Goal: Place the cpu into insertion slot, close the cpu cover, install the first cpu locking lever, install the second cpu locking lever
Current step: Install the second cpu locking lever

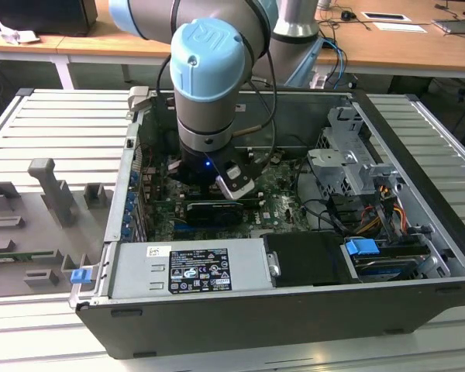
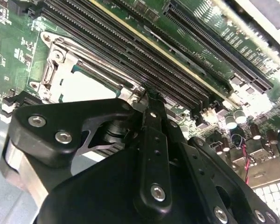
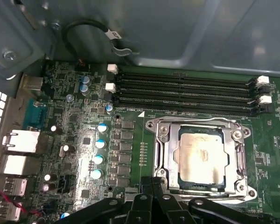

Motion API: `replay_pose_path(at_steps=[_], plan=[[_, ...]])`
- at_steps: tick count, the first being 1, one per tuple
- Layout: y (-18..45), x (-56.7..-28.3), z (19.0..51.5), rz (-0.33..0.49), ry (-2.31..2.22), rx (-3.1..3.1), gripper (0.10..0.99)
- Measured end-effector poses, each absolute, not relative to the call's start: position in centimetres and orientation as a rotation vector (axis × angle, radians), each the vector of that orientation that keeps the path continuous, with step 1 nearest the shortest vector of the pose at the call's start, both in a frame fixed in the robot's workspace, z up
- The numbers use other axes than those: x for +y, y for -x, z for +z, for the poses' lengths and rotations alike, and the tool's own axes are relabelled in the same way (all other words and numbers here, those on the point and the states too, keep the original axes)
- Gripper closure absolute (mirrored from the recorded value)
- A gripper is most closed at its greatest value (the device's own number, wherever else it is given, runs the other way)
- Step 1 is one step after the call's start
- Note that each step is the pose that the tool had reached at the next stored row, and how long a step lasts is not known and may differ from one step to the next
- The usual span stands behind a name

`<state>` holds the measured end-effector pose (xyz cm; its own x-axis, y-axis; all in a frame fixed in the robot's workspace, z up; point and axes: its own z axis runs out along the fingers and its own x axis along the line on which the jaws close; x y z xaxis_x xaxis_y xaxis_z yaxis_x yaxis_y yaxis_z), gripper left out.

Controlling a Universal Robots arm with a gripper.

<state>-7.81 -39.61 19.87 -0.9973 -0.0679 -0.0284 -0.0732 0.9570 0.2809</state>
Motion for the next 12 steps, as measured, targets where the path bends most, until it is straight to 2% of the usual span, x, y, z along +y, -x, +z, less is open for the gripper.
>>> replay_pose_path(at_steps=[12], plan=[[7.8,-39.6,22.6,0.444,0.111,3.09,0.98]])
